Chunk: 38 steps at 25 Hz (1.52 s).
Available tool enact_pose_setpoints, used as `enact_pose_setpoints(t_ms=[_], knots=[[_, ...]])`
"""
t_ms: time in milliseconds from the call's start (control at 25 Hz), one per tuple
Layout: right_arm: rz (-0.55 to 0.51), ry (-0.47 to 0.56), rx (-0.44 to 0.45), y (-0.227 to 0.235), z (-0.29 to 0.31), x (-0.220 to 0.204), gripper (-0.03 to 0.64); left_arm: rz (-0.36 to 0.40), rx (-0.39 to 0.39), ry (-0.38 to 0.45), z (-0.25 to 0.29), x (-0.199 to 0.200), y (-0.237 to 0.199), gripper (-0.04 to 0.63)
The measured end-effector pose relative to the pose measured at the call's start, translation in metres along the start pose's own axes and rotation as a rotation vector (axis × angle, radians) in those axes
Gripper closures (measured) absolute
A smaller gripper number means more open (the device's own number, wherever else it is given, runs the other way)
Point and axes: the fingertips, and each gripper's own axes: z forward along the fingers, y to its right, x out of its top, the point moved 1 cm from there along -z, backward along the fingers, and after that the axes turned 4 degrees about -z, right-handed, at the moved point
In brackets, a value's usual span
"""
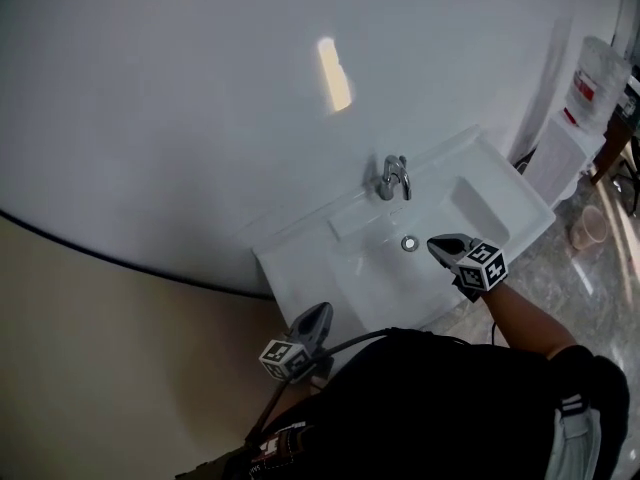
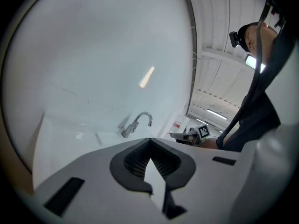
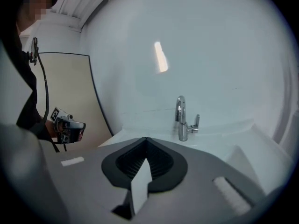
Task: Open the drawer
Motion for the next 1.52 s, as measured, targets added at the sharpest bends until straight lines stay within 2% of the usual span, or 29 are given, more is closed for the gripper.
enact_pose_setpoints(t_ms=[240, 400, 560, 720, 840, 1000, 1120, 1280, 1520], knots=[[0.196, 0.035, -0.184, 0.015, -0.015, -0.015, 0.615, -0.072, -0.171, -0.097, 0.023, -0.019, -0.016, 0.595], [0.246, 0.029, -0.274, 0.022, -0.034, -0.027, 0.615, -0.090, -0.234, -0.140, 0.033, -0.031, -0.020, 0.595], [0.237, 0.036, -0.316, 0.029, -0.059, -0.033, 0.615, -0.074, -0.269, -0.148, 0.043, -0.034, -0.010, 0.595], [0.231, 0.062, -0.331, 0.049, -0.095, -0.038, 0.615, -0.030, -0.261, -0.124, 0.052, -0.038, 0.006, 0.595], [0.228, 0.072, -0.326, 0.071, -0.122, -0.048, 0.615, -0.009, -0.211, -0.085, 0.059, -0.053, 0.005, 0.595], [0.195, 0.067, -0.298, 0.110, -0.158, -0.061, 0.615, 0.004, -0.134, -0.020, 0.083, -0.053, 0.039, 0.595], [0.176, 0.051, -0.286, 0.133, -0.188, -0.079, 0.615, 0.003, -0.106, -0.009, 0.103, -0.065, 0.070, 0.595], [0.161, 0.067, -0.304, 0.155, -0.231, -0.109, 0.615, -0.011, -0.144, -0.029, 0.133, -0.090, 0.119, 0.595], [0.235, 0.070, -0.327, 0.168, -0.266, -0.180, 0.615, 0.019, -0.188, -0.119, 0.173, -0.139, 0.163, 0.595]])
